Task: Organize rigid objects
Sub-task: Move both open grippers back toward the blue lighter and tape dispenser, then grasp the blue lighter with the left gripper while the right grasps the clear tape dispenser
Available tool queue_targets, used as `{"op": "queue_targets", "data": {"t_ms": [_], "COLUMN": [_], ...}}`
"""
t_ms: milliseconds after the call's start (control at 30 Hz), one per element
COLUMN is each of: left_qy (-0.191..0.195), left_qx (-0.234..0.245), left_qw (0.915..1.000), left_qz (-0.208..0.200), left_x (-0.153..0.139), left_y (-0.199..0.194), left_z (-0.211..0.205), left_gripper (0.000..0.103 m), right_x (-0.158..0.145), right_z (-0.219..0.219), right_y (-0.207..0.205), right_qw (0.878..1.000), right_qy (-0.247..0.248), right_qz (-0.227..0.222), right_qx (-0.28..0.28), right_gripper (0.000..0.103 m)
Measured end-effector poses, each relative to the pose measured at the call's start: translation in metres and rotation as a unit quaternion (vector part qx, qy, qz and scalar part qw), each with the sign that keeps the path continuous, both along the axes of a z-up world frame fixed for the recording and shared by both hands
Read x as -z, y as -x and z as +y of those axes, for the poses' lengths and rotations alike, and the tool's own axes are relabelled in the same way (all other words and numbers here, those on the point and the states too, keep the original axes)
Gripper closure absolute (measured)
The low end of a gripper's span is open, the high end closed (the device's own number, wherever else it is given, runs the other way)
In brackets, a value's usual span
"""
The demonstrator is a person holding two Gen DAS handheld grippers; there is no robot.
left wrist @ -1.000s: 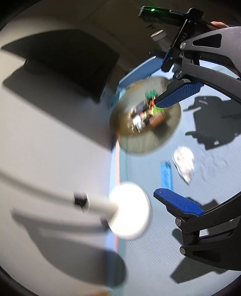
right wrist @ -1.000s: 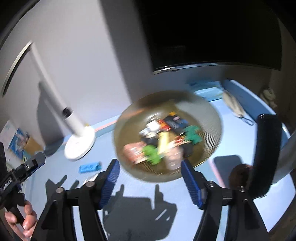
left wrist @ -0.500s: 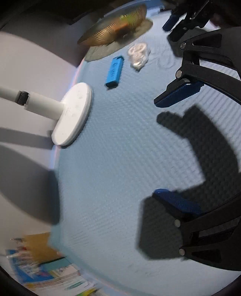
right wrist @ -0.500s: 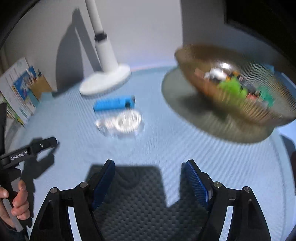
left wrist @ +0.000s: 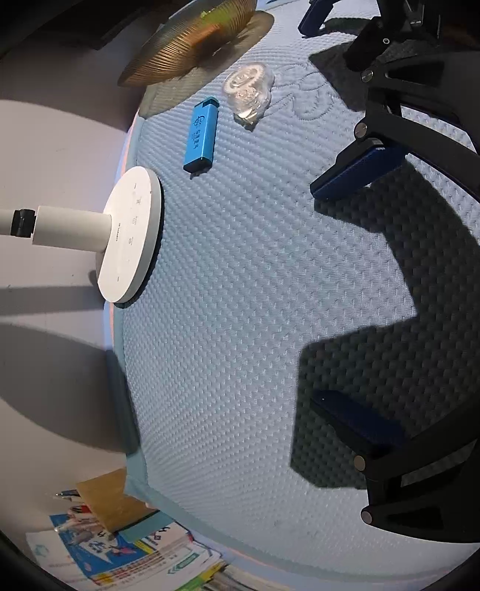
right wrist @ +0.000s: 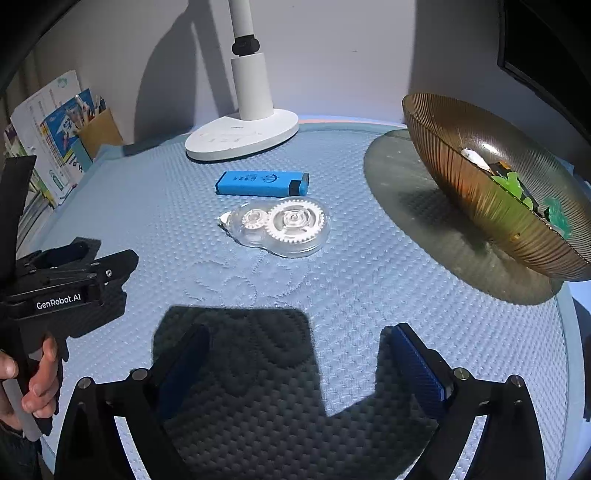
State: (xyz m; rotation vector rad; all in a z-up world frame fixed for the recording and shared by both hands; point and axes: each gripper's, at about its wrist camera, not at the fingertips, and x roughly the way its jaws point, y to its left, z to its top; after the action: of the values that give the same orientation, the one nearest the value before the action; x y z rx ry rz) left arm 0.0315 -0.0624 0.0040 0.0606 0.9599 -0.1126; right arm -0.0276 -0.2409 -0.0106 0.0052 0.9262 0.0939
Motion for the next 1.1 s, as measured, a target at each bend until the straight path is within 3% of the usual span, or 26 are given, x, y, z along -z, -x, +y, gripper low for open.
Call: {"op": "queue_targets", "data": {"t_ms": [267,367,433,533,600,667,700,733,900,1033,1100], "left_qy": [-0.004,-0.026,-0.020,0.003,-0.006,-0.001,0.007,0.008,-0.025,-0.026,-0.020], "left_qx": [0.007,0.069,0.123,0.198,0.242,0.287,0.311,0.324,0.363,0.379,0.388], "left_qw": [0.9999,0.9970,0.9921,0.9801,0.9700,0.9572,0.9496,0.9451,0.9302,0.9241,0.9205], "left_qz": [0.007,0.023,0.011,0.004,-0.018,-0.036,-0.039,-0.041,-0.048,-0.041,-0.039], "left_x": [0.001,-0.007,-0.022,-0.040,-0.048,-0.053,-0.055,-0.056,-0.052,-0.040,-0.036], "left_y": [0.005,-0.002,-0.010,-0.027,-0.035,-0.038,-0.040,-0.044,-0.057,-0.068,-0.071], "left_z": [-0.001,-0.010,-0.014,-0.022,-0.032,-0.039,-0.044,-0.048,-0.069,-0.079,-0.084], "left_gripper": [0.001,0.001,0.001,0.001,0.001,0.001,0.001,0.001,0.001,0.001,0.003], "right_x": [0.005,0.002,-0.003,-0.017,-0.020,-0.018,-0.014,-0.011,-0.004,-0.004,-0.004], "right_z": [0.014,0.014,0.011,0.007,0.004,0.003,0.004,0.007,0.016,0.015,0.015], "right_y": [-0.006,-0.007,-0.008,-0.022,-0.042,-0.061,-0.071,-0.076,-0.099,-0.093,-0.082], "right_qw": [0.999,0.995,0.994,0.994,0.994,0.994,0.993,0.993,0.989,0.986,0.985], "right_qy": [0.031,0.039,0.049,0.073,0.066,0.058,0.054,0.054,0.057,0.033,0.034], "right_qz": [0.025,0.050,0.051,0.019,0.013,0.013,0.020,0.025,0.011,0.002,0.000], "right_qx": [-0.036,-0.071,-0.079,-0.082,-0.082,-0.090,-0.099,-0.105,-0.134,-0.161,-0.169], "right_gripper": [0.000,0.000,0.000,0.000,0.000,0.007,0.016,0.020,0.020,0.039,0.040]}}
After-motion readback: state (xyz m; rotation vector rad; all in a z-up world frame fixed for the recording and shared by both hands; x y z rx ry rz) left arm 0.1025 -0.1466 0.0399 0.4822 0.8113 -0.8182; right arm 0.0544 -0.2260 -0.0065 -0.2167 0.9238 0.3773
